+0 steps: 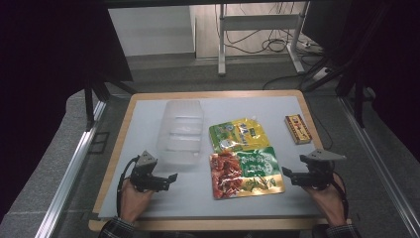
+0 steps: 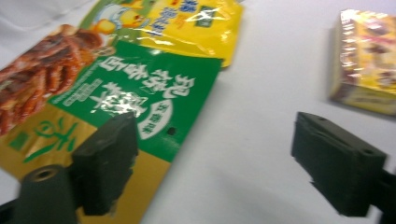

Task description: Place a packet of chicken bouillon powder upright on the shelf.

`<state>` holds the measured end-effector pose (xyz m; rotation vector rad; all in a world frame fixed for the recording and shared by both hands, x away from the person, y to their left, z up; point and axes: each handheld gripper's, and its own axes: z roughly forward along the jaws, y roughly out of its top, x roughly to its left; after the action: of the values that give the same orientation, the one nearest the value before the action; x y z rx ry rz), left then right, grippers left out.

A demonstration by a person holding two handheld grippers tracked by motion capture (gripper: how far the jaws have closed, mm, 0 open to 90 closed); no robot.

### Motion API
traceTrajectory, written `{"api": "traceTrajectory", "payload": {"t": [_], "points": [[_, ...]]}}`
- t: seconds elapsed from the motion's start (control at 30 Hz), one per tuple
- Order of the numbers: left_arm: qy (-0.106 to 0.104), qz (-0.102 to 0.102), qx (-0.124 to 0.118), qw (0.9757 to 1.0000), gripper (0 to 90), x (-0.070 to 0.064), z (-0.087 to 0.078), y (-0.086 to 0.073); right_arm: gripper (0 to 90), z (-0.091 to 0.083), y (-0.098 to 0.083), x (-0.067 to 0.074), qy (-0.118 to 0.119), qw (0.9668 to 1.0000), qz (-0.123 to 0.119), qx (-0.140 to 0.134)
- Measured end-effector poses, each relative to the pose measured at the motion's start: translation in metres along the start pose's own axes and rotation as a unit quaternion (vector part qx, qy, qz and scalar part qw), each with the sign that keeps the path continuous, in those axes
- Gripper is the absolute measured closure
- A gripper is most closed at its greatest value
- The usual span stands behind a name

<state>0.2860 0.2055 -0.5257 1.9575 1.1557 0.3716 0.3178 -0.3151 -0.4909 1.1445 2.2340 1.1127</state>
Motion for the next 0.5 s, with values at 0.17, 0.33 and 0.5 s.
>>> {"api": "traceTrajectory", "payload": {"t": [0.17,0.33,0.5], "points": [[0.003,-0.009,-0.011,0.9999,0.0,0.005,0.0009,-0.0023,8.1,0.0063,-0.0035,-0.0035,0.007,0.9998,-0.008,0.015],[0.002,-0.007,-0.005,1.0,0.2,0.0031,0.0024,-0.0013,6.2,0.0079,-0.0042,-0.0044,0.013,0.9997,-0.008,0.017],[0.004,-0.006,-0.001,1.0,0.6,0.0013,0.0023,0.0,5.2,0.0102,-0.0042,-0.0027,0.016,0.9995,-0.012,0.023]]}}
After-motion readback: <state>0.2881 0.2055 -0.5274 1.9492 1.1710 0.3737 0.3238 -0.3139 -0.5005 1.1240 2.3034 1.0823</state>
